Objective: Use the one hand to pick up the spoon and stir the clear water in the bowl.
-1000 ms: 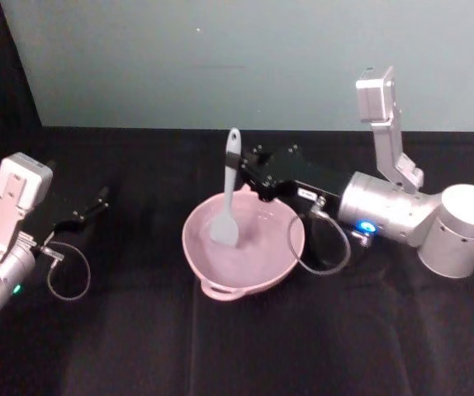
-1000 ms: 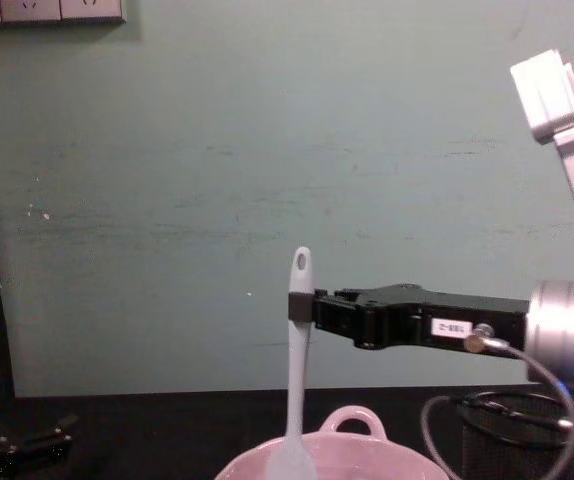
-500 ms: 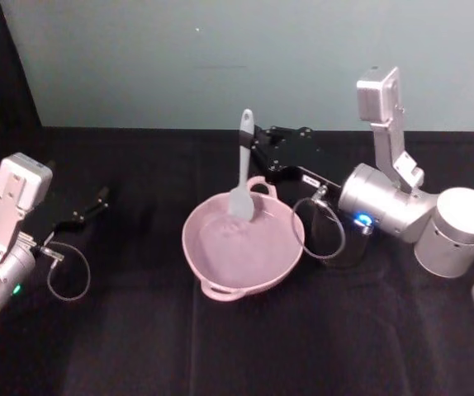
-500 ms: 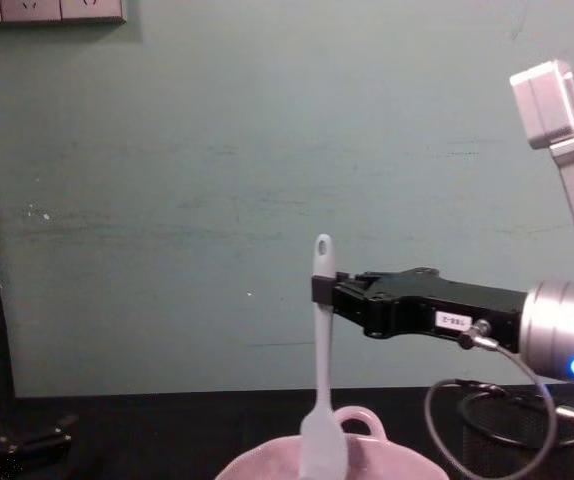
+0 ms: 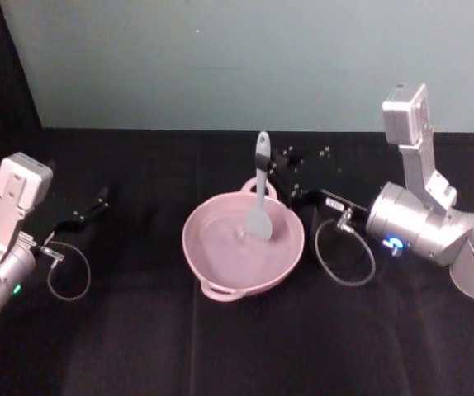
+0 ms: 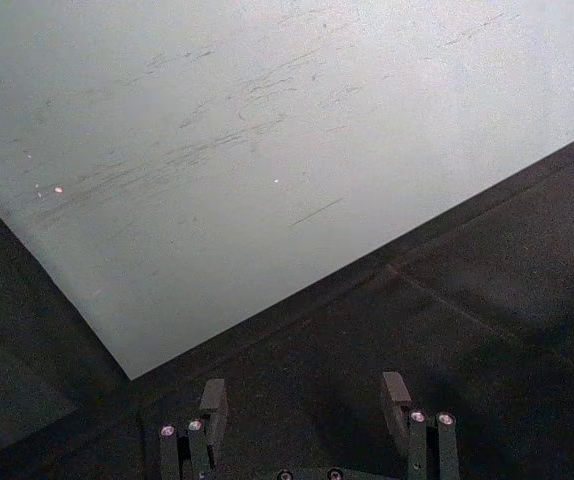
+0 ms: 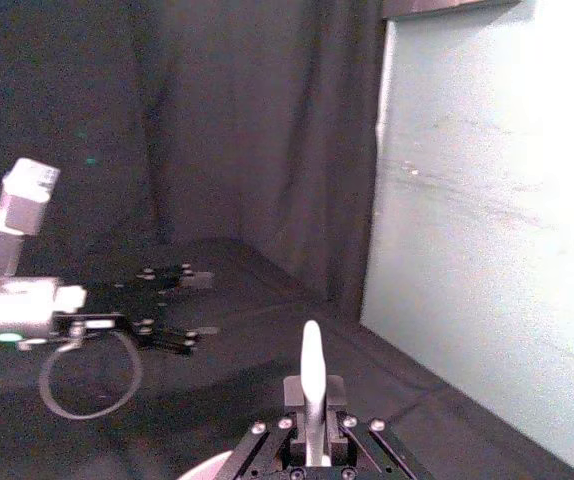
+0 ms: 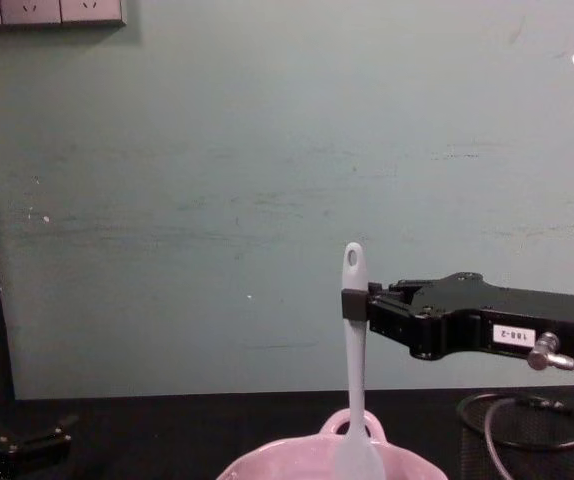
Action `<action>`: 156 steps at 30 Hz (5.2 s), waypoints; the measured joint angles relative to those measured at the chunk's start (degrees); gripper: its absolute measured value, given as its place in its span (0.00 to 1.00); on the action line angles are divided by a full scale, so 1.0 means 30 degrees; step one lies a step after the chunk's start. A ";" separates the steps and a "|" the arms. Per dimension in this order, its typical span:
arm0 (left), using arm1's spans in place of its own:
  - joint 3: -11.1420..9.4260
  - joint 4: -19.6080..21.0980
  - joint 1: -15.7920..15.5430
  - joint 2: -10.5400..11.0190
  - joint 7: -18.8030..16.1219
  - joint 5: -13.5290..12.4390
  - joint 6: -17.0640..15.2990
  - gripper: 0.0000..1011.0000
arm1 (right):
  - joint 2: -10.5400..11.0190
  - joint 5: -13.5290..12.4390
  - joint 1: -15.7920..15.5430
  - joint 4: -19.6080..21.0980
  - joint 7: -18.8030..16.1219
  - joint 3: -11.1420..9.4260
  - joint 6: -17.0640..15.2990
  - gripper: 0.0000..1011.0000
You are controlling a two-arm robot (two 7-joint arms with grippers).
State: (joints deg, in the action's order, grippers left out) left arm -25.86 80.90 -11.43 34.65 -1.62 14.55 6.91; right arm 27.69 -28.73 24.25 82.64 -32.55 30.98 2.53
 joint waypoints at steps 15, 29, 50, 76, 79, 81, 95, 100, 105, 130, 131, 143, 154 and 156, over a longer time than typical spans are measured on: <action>0.0000 -0.0001 -0.0001 -0.0001 0.0000 -0.0001 0.0000 1.00 | -0.1512 -0.0415 0.0008 -0.0765 -0.1141 0.0402 0.0145 0.12; 0.0001 -0.0001 -0.0001 -0.0001 0.0000 -0.0001 0.0000 1.00 | -0.3254 0.1503 0.0929 -0.3469 0.0576 -0.0143 0.2535 0.12; 0.0001 -0.0001 0.0000 -0.0001 0.0000 -0.0001 0.0000 1.00 | -0.0843 0.1839 -0.1148 0.0690 0.0033 -0.1262 0.0212 0.12; 0.0001 -0.0001 0.0000 -0.0001 -0.0001 0.0000 0.0000 1.00 | -0.3295 0.0121 0.0723 -0.2999 -0.1006 -0.0170 0.1951 0.12; 0.0001 -0.0001 0.0000 -0.0001 0.0000 -0.0001 0.0000 1.00 | -0.3505 0.0737 0.0887 -0.3499 -0.0436 -0.0271 0.2457 0.12; 0.0001 -0.0001 0.0000 -0.0001 0.0000 0.0000 0.0000 1.00 | -0.3586 0.1014 0.0940 -0.3719 -0.0145 -0.0386 0.2683 0.12; 0.0000 -0.0001 0.0000 -0.0001 0.0000 0.0000 0.0000 1.00 | -0.2782 0.2472 0.0195 -0.2773 0.1007 -0.1385 0.2695 0.12; 0.0001 -0.0001 0.0000 -0.0001 0.0000 0.0001 -0.0001 1.00 | -0.1945 0.2390 -0.0573 -0.1298 0.0643 -0.1708 0.1802 0.12; 0.0001 -0.0001 0.0000 -0.0001 0.0000 -0.0001 0.0000 1.00 | -0.1245 0.1922 -0.1469 0.0192 0.0127 -0.1845 0.1310 0.12; 0.0001 -0.0001 -0.0001 -0.0001 0.0000 -0.0001 0.0000 1.00 | -0.3216 0.0971 -0.0755 -0.2032 -0.0570 -0.0457 0.2596 0.12; 0.0001 -0.0001 -0.0001 -0.0001 0.0000 -0.0001 0.0001 1.00 | -0.3340 0.1239 -0.0664 -0.2268 -0.0322 -0.0497 0.2860 0.12; 0.0000 -0.0001 -0.0001 0.0000 0.0000 -0.0001 0.0000 1.00 | -0.2737 0.3183 -0.1030 -0.1827 0.1221 -0.1543 0.3612 0.12; 0.0001 -0.0001 -0.0001 -0.0001 0.0000 0.0000 -0.0001 1.00 | -0.1188 0.2466 -0.2525 0.0792 0.0069 -0.2137 0.2378 0.12; 0.0000 -0.0001 -0.0001 0.0000 0.0000 -0.0001 0.0000 1.00 | -0.1072 0.2036 -0.2807 0.1096 -0.0318 -0.2096 0.2265 0.12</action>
State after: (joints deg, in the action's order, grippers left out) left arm -25.86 80.90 -11.44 34.65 -1.62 14.55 6.91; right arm 24.48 -22.62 15.82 85.93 -33.51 24.69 9.32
